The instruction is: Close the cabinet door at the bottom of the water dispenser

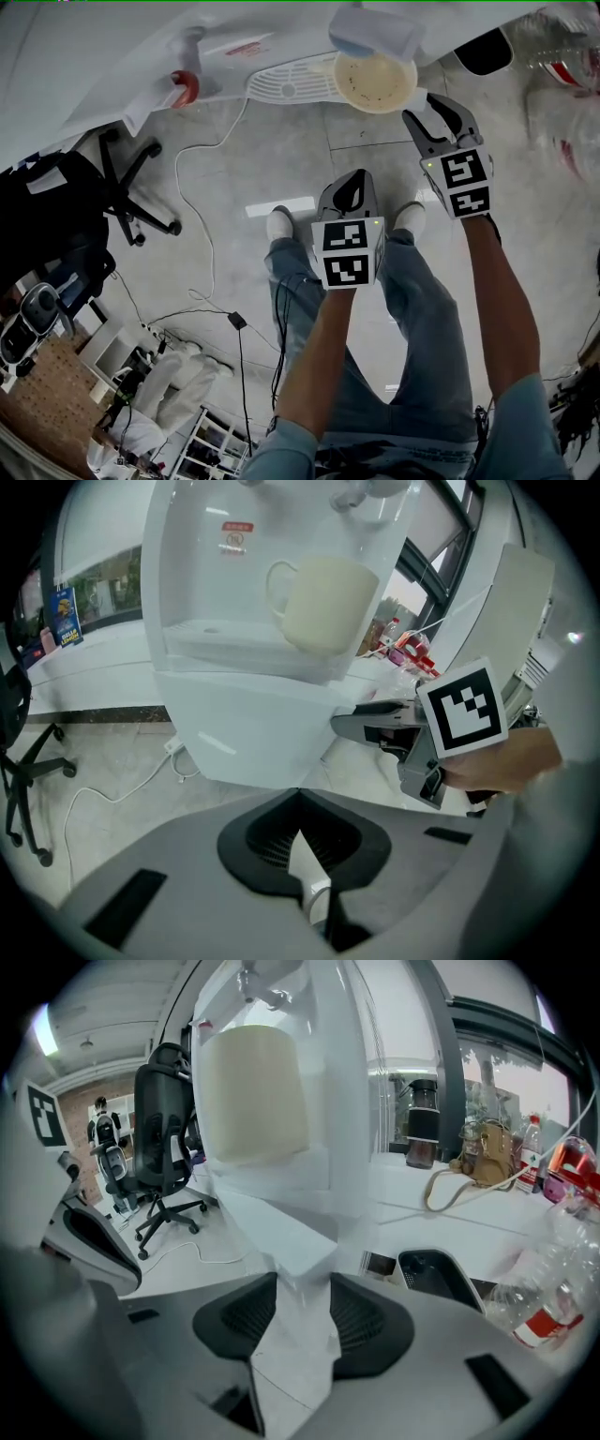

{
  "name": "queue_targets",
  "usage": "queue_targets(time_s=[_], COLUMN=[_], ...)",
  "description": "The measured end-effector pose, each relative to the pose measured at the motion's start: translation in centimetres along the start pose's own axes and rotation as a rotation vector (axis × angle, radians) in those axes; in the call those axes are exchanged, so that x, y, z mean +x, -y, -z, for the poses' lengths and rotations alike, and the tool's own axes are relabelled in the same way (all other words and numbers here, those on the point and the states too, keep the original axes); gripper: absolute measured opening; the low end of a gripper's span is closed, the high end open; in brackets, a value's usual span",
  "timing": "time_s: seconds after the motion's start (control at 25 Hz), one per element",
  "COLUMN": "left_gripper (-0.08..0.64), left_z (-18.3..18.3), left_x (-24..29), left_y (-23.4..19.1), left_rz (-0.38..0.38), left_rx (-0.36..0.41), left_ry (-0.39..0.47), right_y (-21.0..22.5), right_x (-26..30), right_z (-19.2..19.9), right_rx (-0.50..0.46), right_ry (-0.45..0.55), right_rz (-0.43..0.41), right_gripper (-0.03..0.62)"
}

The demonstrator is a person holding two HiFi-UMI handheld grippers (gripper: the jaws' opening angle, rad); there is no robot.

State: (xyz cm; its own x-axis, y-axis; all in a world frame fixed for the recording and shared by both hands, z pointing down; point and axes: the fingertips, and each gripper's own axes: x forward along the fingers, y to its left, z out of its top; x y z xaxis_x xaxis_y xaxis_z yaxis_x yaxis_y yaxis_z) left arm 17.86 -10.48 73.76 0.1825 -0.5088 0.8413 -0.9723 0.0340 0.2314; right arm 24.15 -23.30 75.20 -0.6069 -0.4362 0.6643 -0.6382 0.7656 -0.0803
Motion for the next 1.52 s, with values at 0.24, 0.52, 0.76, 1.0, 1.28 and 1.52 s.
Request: queue_targets(time_s=[0.24,0.52,0.76,1.0,1.28,1.52], left_gripper=[0.011,0.011,0.011,0.011,0.011,0.011], left_z=[-1.6,-2.2,-2.8,-2.0,-2.1,-2.5], left_x=[0.6,1.5,1.2,0.5,-0.5,-2.4], left_y=[0.1,-0.1,0.5,0.5,0.0,0.4], left_rz=[-0.015,-0.028,-0.028,-0.044,-0.061,-0.058], left_rx=[-0.022,-0.058,-0.067,-0.104,-0.113,-0.138], left_ry=[0.041,0.081,0.130,0.126,0.123,0.130], right_y=[1.8,3.1,3.8,4.1,4.5,2.6], right_x=[1.0,2.2,2.5,2.9,3.0,0.4], right_z=[-1.2,-2.3,-2.2,-2.6,-2.8,-1.6], right_rx=[-0.008,-0.008,0.005,0.018,0.026,0.050], right_ry=[0.021,0.050,0.051,0.044,0.031,-0.004], right_rz=[0.012,0.016,0.015,0.027,0.038,0.026], right_gripper=[0.178,0.166,0.160,0.155,0.143,0.124])
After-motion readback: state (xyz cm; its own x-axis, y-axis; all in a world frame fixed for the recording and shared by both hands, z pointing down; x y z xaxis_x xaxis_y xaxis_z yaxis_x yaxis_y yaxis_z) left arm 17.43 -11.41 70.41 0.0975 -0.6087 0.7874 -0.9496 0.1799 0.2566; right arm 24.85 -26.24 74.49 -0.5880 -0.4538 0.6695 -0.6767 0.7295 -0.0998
